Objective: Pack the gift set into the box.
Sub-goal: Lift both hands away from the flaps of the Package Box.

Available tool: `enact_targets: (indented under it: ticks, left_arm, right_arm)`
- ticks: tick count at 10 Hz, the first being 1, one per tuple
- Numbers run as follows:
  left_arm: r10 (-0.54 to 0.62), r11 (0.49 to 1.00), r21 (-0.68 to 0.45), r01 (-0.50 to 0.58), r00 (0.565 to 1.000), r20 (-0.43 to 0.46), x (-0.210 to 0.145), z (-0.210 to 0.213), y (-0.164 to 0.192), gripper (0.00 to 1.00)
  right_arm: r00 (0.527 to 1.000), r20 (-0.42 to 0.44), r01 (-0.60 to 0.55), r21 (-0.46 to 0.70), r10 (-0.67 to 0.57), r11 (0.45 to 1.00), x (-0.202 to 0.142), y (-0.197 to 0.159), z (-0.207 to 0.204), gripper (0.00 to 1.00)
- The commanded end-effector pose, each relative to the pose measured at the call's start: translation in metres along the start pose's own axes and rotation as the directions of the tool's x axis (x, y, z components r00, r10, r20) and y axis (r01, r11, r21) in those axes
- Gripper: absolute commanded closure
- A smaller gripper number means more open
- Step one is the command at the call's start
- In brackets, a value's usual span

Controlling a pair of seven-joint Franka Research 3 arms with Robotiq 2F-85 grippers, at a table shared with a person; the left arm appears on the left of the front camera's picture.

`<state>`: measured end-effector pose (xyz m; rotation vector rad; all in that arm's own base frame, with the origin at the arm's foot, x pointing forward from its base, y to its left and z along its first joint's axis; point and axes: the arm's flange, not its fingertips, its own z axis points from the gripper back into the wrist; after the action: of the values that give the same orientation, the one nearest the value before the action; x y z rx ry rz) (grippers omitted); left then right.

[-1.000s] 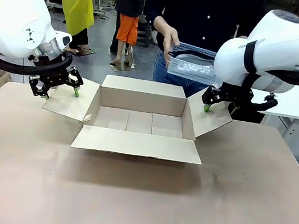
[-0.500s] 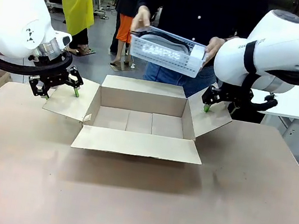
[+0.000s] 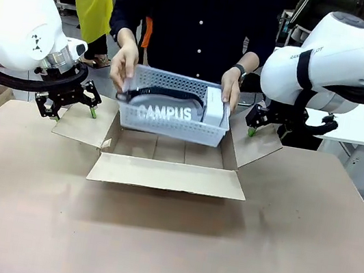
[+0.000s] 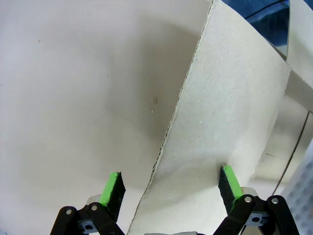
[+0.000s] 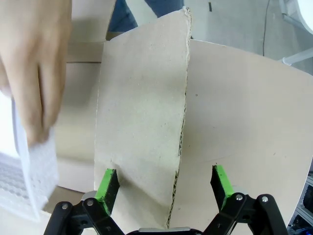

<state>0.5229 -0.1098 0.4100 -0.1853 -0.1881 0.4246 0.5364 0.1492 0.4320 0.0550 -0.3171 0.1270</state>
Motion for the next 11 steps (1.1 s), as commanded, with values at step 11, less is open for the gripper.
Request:
enact_targets:
  ticks: [11]
  left_arm:
    - [0.013, 1.0, 0.016, -0.013, 1.0, 0.006, -0.0007, 0.0013, -0.0012, 0.0]
  right_arm:
    - [1.0, -0.007, 0.021, -0.007, -0.021, 1.0, 0.0067, 0.0012, 0.0021, 0.0]
